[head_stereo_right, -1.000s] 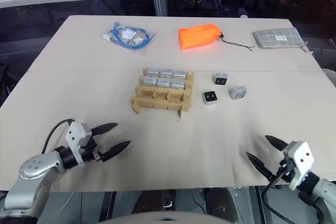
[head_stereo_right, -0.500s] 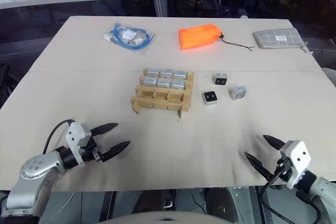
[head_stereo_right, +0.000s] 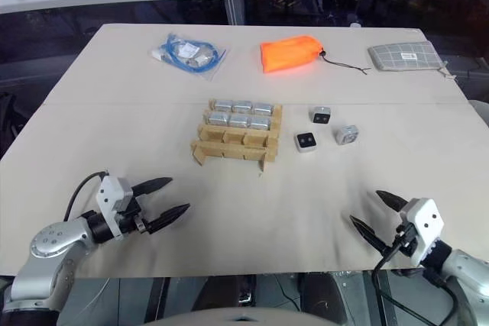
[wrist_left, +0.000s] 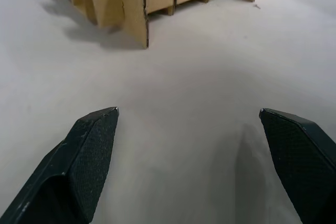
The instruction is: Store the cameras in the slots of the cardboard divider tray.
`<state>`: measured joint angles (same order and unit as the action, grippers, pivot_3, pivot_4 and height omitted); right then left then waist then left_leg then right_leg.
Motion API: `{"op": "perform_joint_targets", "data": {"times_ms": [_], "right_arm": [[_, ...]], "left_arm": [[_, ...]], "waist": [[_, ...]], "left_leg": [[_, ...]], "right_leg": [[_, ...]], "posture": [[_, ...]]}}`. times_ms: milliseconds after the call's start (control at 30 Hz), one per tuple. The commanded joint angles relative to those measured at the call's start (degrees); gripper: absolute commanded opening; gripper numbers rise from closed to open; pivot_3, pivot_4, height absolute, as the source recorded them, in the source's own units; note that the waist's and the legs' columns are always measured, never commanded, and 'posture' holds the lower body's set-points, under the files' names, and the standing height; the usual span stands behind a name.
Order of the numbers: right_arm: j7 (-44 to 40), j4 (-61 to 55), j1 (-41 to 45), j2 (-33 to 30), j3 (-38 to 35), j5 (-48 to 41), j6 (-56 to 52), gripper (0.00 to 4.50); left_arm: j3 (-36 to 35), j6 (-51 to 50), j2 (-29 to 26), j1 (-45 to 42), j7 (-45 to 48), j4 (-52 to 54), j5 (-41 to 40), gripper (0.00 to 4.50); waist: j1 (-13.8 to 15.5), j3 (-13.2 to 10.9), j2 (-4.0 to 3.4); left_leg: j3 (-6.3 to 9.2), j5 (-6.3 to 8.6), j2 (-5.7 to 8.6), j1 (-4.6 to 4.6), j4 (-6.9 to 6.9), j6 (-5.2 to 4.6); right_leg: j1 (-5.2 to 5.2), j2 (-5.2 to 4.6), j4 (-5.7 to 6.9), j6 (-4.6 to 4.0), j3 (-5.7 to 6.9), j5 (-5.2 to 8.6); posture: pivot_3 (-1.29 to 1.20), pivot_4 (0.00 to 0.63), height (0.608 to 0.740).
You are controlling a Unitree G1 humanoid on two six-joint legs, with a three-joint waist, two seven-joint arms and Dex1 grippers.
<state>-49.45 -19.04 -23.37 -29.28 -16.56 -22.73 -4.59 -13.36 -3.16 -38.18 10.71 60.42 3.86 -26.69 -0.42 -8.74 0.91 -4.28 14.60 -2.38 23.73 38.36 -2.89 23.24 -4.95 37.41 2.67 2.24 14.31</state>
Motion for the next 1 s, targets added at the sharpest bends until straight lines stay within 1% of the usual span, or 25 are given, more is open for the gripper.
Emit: {"op": "perform_joint_targets", "data": {"times_ms": [33,133,233,367,500,600,733,833,1000], "right_arm": [[4.74,-1.95,5.76,1.58,4.05,1.41,-2.42,4.48],[11.51,-0.9,13.01,5.11,9.03,4.87,-6.22,4.48],[17.96,1.78,19.82,9.14,14.13,9.99,-8.82,4.48],[22.25,6.35,26.64,13.54,17.92,12.12,-10.87,4.48],[28.93,11.71,32.38,18.75,17.92,13.61,-14.01,4.48],[29.77,12.73,33.88,20.23,17.91,13.11,-14.64,4.48],[28.87,11.33,33.18,19.55,18.7,13.19,-14.85,4.48],[26.72,9.98,31.9,18.22,19.79,13.18,-14.2,4.48],[26.49,6.45,29.09,15.56,17.47,12.29,-15.36,4.48]], "left_arm": [[-2.15,-1.2,-2.46,-2.43,4.09,1.98,-4.15,4.5],[-3.45,-2.68,-5.98,-4.68,8.31,1.65,-6.46,4.5],[-5.07,-3.72,-9.59,-8.53,10.01,0.01,-7.09,4.5],[-6.24,-6.79,-12.99,-11.14,12.06,1.03,-8.62,4.5],[-6.99,-8.68,-15.07,-12.93,12.04,2.81,-8.77,4.5],[-7.53,-10.02,-15.17,-13.32,11.43,4.45,-9.07,4.5],[-8.12,-12.04,-15.04,-12.82,11.03,6.84,-9.65,4.5],[-8.0,-13.05,-14.77,-13.03,10.42,7.66,-9.79,4.5],[-7.75,-13.86,-14.79,-13.76,10.21,7.85,-9.88,4.5]], "waist": [[-0.14,-0.01,0.02],[-0.27,-0.02,0.03],[-0.27,-0.03,0.03],[-0.21,-0.04,0.01],[-0.33,-0.08,0.03],[-0.32,-0.08,0.03],[-0.38,-0.08,0.02],[-0.37,-0.09,0.02],[-0.3,-0.09,0.02]], "left_leg": [[0.0,0.0,0.0,0.0,0.02,0.0],[-0.02,-0.01,-0.01,-0.01,0.08,0.02],[-0.03,-0.04,-0.02,0.02,0.08,0.07],[-0.03,-0.07,0.07,0.05,0.06,0.11],[-0.07,-0.17,0.08,0.12,0.04,0.28],[-0.06,-0.18,0.07,0.12,0.01,0.3],[-0.07,-0.18,0.07,0.12,0.0,0.31],[-0.06,-0.18,0.07,0.11,0.0,0.29],[-0.06,-0.16,0.06,0.1,-0.01,0.27]], "right_leg": [[0.0,0.01,0.06,0.0,0.0,0.0],[0.03,0.03,0.24,0.0,-0.04,0.0],[0.11,0.08,0.32,0.0,-0.06,0.0],[0.12,0.04,0.32,0.06,-0.08,-0.03],[0.18,0.09,0.3,0.22,-0.13,-0.12],[0.18,0.09,0.31,0.22,-0.12,-0.13],[0.18,0.09,0.31,0.23,-0.13,-0.13],[0.19,0.1,0.33,0.23,-0.13,-0.13],[0.19,0.11,0.33,0.23,-0.13,-0.13]], "posture": [[0.0,0.15,0.74],[0.0,0.15,0.74],[0.0,0.15,0.74],[0.0,0.15,0.74],[0.0,0.15,0.74],[0.0,0.15,0.74],[0.0,0.15,0.74],[0.0,0.15,0.74],[0.0,0.15,0.74]]}}
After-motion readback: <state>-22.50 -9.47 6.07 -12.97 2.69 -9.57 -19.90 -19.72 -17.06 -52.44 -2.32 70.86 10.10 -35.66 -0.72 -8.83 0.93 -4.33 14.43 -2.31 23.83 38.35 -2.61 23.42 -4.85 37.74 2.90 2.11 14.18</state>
